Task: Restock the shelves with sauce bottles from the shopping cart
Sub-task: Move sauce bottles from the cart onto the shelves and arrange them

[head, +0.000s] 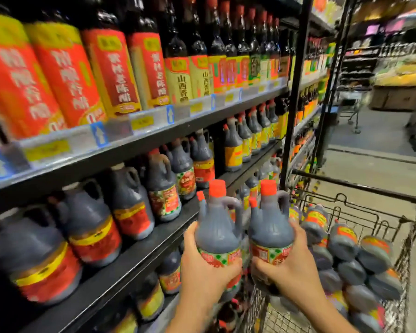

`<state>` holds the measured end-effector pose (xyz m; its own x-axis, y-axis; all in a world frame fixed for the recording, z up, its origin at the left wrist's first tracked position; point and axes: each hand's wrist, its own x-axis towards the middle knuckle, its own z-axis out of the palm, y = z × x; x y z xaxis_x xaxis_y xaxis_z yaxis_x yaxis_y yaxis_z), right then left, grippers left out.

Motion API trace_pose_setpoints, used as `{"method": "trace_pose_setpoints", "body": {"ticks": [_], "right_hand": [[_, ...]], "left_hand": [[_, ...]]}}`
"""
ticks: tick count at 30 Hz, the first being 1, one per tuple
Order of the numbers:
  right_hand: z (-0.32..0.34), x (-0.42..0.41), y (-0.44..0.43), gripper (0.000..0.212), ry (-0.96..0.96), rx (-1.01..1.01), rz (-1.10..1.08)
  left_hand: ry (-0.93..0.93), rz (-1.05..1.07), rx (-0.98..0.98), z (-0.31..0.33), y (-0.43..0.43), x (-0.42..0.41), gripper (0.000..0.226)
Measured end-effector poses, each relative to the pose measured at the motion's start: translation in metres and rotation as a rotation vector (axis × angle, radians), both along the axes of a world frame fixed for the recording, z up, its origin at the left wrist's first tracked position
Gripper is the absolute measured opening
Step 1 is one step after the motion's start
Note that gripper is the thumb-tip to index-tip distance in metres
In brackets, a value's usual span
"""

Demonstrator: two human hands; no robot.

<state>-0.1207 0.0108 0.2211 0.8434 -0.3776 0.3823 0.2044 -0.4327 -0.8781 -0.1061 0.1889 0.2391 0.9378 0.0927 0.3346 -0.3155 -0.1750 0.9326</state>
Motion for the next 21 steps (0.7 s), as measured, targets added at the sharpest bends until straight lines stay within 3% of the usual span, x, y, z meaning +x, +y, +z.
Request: {"method": "trace_pose_setpoints", "body": {"ticks": [6,9,21], "right_hand": [[0.035,-0.001,0.075,0.101,-0.053,0.027,0.215],[0.048,-0.003,0.112,0.098,-0.075,0.03,0.34],[0.043,0.006,0.214,0.099,-0.079,0.028,0.758]], "left_hand": [[-0.122,0.139,-0.014,0.03,0.09,-0.043,0.088],[-0.165,0.272,0.014,0.031,0.128,-0.058,0.086],[-0.129,0.721,-0.027,0.019,0.216,-0.101,0.09]]}}
